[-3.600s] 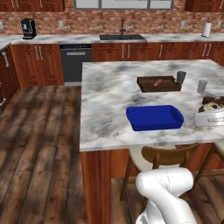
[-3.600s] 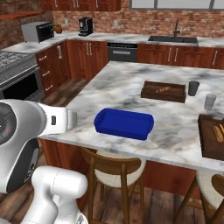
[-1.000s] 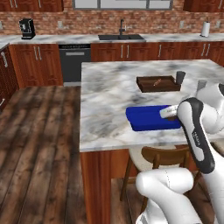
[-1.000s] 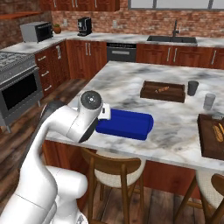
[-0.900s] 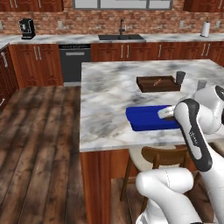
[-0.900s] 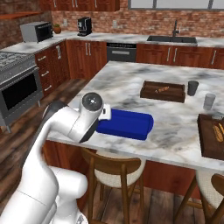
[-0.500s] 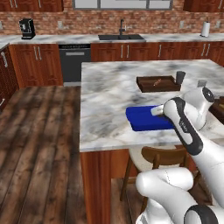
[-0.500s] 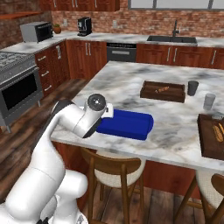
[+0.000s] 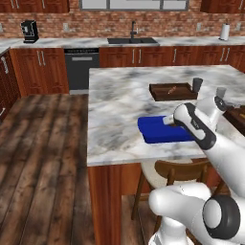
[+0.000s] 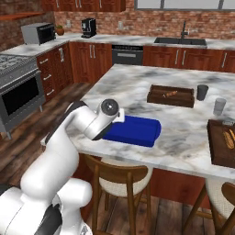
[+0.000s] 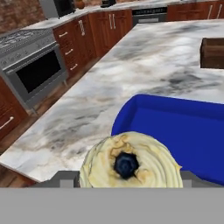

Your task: Take the cupcakes from the fridge and place them on the empty tray on the dining counter.

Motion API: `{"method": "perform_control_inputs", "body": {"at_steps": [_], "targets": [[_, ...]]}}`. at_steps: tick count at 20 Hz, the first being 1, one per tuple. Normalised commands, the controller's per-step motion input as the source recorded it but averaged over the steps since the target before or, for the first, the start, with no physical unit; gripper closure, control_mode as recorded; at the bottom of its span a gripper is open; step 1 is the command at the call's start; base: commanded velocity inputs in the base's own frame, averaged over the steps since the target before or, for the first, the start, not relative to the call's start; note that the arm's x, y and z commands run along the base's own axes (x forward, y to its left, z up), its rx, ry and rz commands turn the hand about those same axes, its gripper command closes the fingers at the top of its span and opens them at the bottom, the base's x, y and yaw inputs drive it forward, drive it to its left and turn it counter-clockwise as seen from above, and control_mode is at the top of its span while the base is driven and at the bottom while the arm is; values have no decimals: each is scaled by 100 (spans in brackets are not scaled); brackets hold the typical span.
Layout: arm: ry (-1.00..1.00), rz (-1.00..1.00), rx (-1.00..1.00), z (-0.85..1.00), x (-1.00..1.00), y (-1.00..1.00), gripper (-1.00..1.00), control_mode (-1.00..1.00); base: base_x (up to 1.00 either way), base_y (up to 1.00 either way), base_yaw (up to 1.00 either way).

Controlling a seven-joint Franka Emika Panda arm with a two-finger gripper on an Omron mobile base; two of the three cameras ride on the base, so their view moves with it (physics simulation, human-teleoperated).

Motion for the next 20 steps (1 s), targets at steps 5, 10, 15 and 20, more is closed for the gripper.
{"method": "perform_control_inputs", "body": {"at_steps": [5,10,15,20], "targets": [[0,0,0,-32,29,-3,100,-100,0,0,0],[0,0,0,-37,36,0,100,-100,0,0,0],[0,0,0,-35,35,0,100,-100,0,0,0],[0,0,0,-32,31,0,100,-100,0,0,0]]}}
